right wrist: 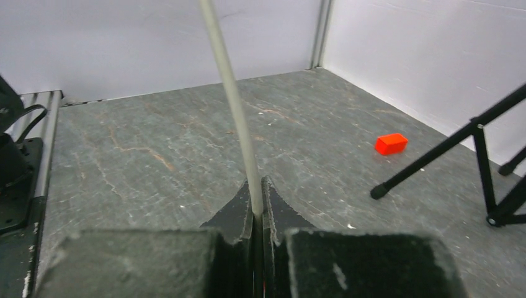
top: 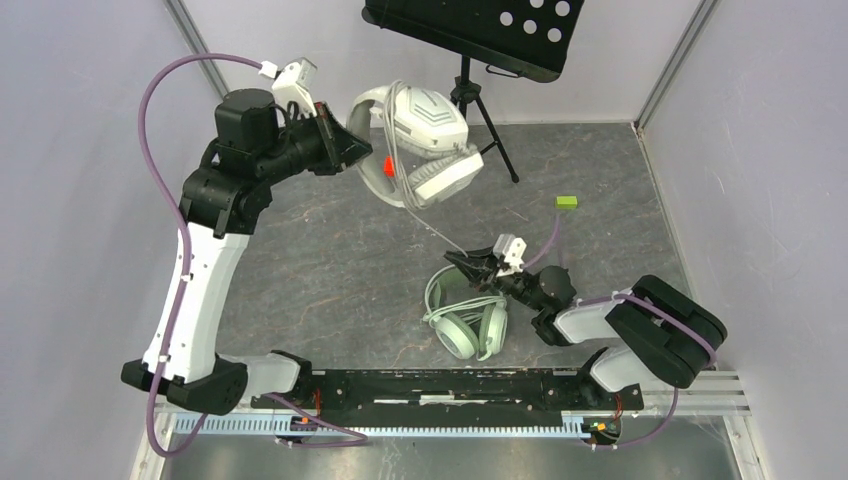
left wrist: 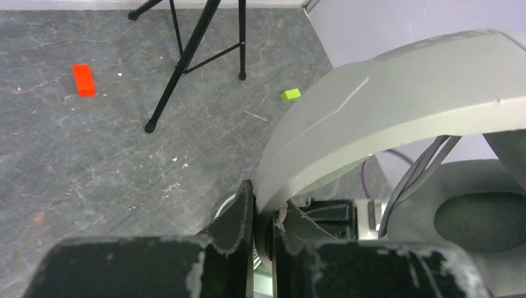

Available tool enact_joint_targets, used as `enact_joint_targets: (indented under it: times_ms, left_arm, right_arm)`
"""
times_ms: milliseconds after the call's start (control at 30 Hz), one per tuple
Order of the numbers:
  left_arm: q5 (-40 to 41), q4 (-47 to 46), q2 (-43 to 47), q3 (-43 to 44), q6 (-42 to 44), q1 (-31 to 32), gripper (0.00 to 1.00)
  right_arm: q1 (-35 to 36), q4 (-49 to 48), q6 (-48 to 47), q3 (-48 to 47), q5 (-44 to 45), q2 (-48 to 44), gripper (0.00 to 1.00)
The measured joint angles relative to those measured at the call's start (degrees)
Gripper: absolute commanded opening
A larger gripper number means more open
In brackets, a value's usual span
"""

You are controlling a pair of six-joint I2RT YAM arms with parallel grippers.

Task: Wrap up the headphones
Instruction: Wrap the headphones cable around the headphones.

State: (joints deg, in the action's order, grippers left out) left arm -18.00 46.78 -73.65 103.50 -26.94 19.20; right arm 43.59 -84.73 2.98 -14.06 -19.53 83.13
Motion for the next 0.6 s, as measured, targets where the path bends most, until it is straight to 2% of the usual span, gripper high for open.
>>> enact_joint_targets:
  times_ms: [233,367,600]
  left_arm:
    - [-8.0,2.7,0.6,-3.2,7.1,-0.1,0.02]
    - [-11.8,3.4,0.7,-7.3,13.7,-0.1,0.02]
    - [-11.6,4.6,0.9,-13.5,30.4,0.9,0.02]
  right_arm:
    - [-5.4,0.0,4.5,0.2,-2.1,0.4,0.06]
    - [-7.9,0.0,9.0,0.8,-3.4,1.2,0.02]
    - [-13.1,0.0,24.2,0.6,-9.2,2.0,0.0]
